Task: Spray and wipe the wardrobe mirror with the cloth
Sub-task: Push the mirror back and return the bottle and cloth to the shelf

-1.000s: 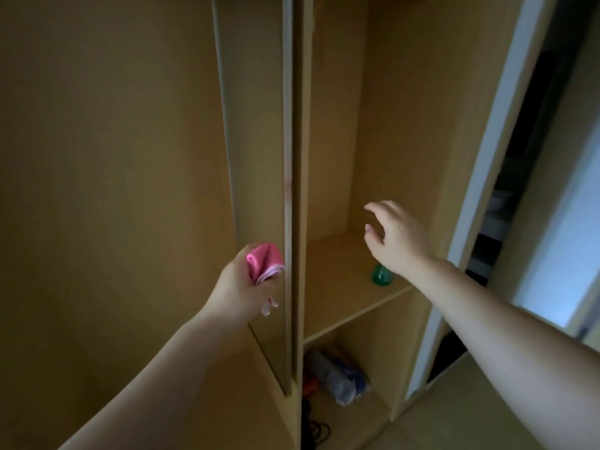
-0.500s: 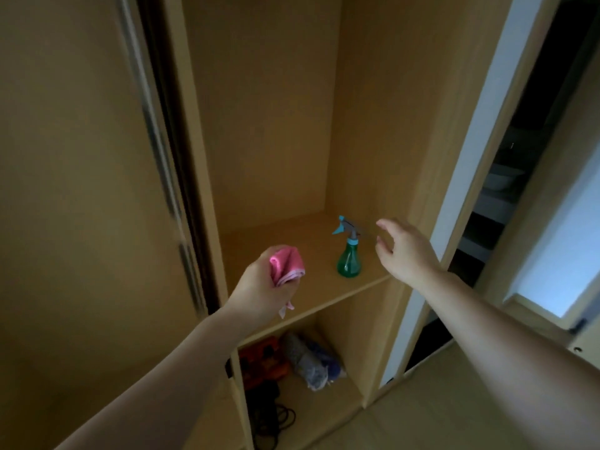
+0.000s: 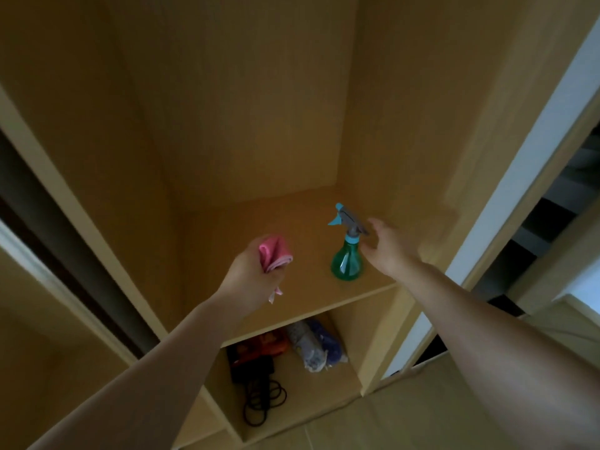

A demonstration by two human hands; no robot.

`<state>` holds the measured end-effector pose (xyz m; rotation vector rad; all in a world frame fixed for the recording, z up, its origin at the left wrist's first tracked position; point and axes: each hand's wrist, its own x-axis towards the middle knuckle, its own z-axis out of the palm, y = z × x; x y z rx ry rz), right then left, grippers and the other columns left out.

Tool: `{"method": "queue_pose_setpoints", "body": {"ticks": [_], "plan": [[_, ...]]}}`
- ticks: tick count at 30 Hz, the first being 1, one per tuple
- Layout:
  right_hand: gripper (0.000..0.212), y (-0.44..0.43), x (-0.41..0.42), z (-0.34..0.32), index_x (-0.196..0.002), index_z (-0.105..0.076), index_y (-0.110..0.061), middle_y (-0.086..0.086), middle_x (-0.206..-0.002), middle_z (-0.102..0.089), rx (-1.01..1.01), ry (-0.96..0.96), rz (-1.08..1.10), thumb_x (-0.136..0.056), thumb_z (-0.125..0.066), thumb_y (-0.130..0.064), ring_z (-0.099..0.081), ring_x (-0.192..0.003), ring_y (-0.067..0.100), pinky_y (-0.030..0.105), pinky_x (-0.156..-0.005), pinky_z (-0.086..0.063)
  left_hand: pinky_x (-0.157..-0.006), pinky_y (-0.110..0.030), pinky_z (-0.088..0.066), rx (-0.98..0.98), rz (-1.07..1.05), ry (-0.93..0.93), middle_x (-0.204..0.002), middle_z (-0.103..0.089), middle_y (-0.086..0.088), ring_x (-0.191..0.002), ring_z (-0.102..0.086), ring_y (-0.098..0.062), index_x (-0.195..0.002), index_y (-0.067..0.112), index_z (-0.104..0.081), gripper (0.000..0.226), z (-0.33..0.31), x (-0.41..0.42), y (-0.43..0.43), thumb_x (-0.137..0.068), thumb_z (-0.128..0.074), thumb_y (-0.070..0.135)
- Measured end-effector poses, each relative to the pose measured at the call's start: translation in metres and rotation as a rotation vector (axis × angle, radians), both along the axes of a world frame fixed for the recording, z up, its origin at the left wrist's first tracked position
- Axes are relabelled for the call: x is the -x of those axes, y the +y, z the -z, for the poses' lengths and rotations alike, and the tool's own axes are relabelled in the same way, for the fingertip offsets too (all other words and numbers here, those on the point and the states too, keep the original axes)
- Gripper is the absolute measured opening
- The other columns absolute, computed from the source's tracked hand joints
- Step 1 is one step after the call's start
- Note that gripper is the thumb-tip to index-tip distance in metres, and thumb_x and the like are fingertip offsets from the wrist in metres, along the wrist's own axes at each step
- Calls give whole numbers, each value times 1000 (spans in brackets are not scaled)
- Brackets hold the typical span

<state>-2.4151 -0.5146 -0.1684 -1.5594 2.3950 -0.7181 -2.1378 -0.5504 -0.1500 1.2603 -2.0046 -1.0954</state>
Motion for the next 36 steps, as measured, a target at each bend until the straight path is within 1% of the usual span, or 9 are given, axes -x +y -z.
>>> {"method": "queue_pose_setpoints", "body": {"ticks": [4, 10, 15, 18, 21, 24, 28, 32, 36], "plan": [[67, -25, 7, 19, -149, -31, -21, 6, -138, -55, 0, -134, 36, -92, -58, -43, -61, -114, 28, 32, -78, -48, -49, -18, -54, -48, -35, 10, -85, -67, -3, -61, -69, -9, -138, 21, -43, 54, 14, 11, -13, -89, -63, 10], [61, -45, 14, 26, -139, -47, -12, 4, -125, -64, 60, -277, 31, -87, -68, -35, -65, -104, 24, 28, -76, -48, -54, -25, -58, -90, -53, 29, -84, -67, -5, -60, -70, -13, -140, 20, -42, 57, 27, 24, -20, -88, -62, 7], [7, -48, 13, 26, -90, -67, -20, 10, -88, -72, 89, -371, 17, -86, -70, -24, -67, -81, 28, 27, -59, -42, -47, -14, -49, -88, -61, 38, -86, -65, -2, -59, -67, -6, -138, 22, -44, 54, 26, 30, -22, -89, -63, 10], [10, -46, 12, 25, -79, -64, -26, 3, -75, -68, 104, -339, 41, -86, -70, -25, -64, -71, 24, 26, -54, -40, -48, -18, -52, -85, -49, 46, -82, -65, -4, -57, -67, -6, -139, 22, -43, 56, 24, 35, -20, -88, -63, 10], [14, -39, 10, 25, -75, -63, -29, -1, -73, -67, 151, -373, 38, -87, -70, -25, -62, -68, 17, 25, -54, -41, -45, -13, -48, -63, -51, 48, -82, -65, 0, -58, -65, -1, -136, 23, -46, 54, 21, 41, -19, -87, -63, 9], [17, -27, 7, 19, -74, -60, -29, -5, -72, -66, 203, -388, -1, -88, -69, -25, -60, -65, 12, 20, -51, -40, -51, -22, -56, -53, -30, 68, -81, -66, 1, -59, -67, -6, -133, 24, -48, 51, 14, 45, -13, -87, -62, 8], [7, -7, 0, 2, -85, -60, -30, -9, -77, -65, 252, -370, -38, -91, -64, -31, -60, -66, 5, 18, -50, -38, -49, -14, -51, -31, -27, 73, -86, -66, 2, -63, -67, -2, -135, 23, -47, 53, -2, 48, 1, -86, -63, 9], [5, 14, -12, -17, -97, -58, -29, -9, -78, -64, 331, -378, -94, -93, -61, -32, -58, -62, -8, 6, -47, -38, -50, -20, -55, -8, -28, 136, -89, -66, 1, -60, -69, -7, -136, 22, -46, 56, -17, 45, 21, -86, -64, 6], [6, 37, -31, -37, -97, -59, -27, -5, -76, -63, 397, -417, -174, -92, -62, -29, -54, -57, -2, 15, -51, -40, -50, -24, -57, 0, -45, 181, -87, -67, 1, -59, -70, -14, -135, 21, -46, 56, -25, 34, 44, -85, -64, 3]]}}
